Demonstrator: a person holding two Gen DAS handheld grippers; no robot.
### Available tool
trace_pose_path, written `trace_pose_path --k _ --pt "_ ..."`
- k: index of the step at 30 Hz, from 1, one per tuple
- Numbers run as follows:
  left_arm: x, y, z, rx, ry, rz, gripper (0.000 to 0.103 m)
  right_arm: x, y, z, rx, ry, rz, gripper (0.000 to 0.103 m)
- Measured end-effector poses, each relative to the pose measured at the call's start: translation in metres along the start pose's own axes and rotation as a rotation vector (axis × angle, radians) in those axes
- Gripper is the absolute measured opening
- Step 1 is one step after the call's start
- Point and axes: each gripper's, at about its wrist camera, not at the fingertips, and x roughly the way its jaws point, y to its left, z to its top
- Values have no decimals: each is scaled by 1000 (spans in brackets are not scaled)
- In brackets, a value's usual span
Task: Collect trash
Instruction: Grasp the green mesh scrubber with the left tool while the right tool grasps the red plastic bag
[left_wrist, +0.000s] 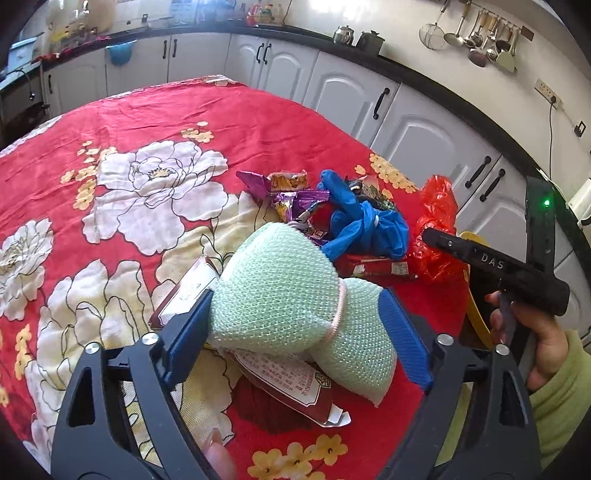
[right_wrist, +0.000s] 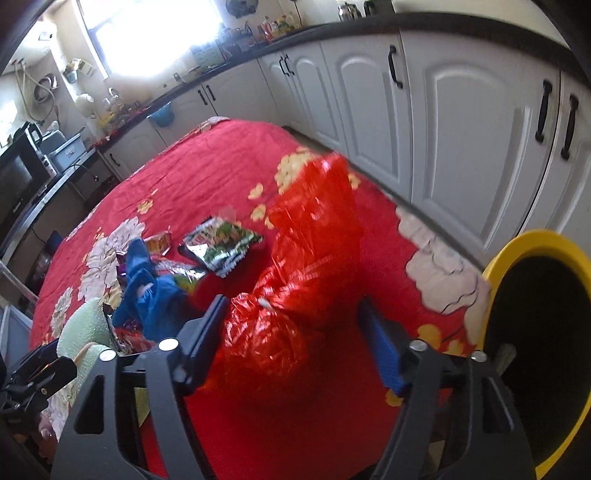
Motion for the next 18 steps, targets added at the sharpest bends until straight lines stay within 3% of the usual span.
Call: trace_pose_path --k 3,12,14,15,18 --pt "5 2 0 -6 25 2 64 -2 -1 -4 -4 -8 2 58" --pt "2 2 1 -22 44 -12 48 -6 -6 -8 -2 -17 23 48" --pt "-4 1 2 -17 35 -13 42 -8 -7 -8 2 -19 26 46" --pt "-7 0 2 -17 25 -12 35 -8 -7 -9 3 -21 27 45" --pt "-19 -4 4 9 4 -26 29 -12 -9 -10 3 -26 30 43"
